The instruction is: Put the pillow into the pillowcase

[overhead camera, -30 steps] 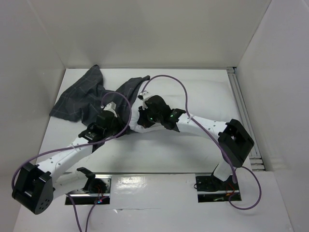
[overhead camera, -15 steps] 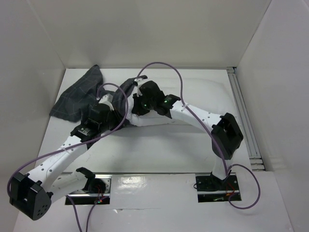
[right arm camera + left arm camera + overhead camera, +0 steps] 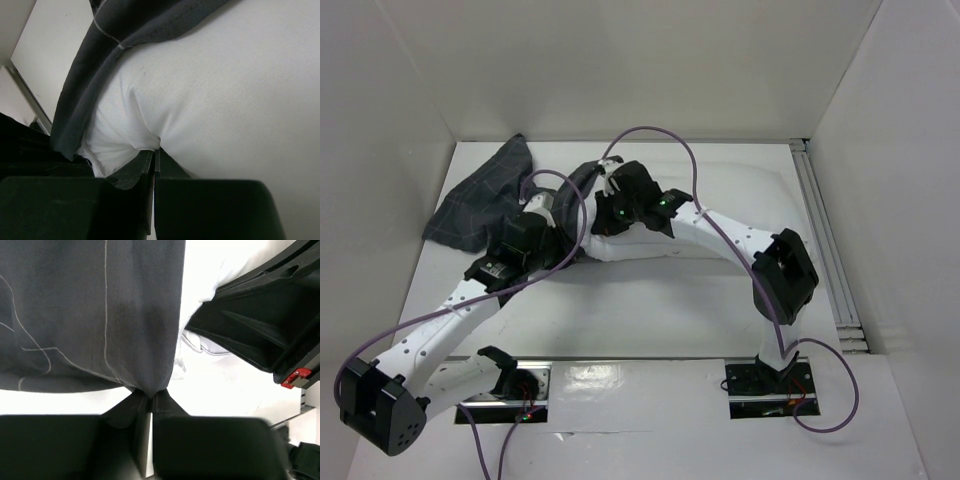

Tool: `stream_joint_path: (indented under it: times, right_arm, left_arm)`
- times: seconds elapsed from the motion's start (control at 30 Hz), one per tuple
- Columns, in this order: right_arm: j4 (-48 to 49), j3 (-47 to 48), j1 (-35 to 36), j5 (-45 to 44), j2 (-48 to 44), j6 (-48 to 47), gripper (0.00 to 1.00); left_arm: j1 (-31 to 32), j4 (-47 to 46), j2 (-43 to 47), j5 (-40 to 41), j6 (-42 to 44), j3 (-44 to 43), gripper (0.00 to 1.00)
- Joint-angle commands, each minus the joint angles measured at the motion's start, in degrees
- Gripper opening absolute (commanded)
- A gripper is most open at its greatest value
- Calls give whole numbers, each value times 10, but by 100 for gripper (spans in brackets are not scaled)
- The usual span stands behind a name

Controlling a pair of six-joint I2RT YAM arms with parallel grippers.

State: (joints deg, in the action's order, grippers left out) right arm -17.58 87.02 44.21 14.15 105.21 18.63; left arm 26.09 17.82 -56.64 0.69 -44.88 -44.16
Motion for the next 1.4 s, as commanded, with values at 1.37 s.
stream_joint_path:
  times: [1.37]
  right_arm:
    - [250, -86, 25, 14, 47, 47, 0]
  left_arm:
    - [-75, 105, -53, -227, 89, -231, 0]
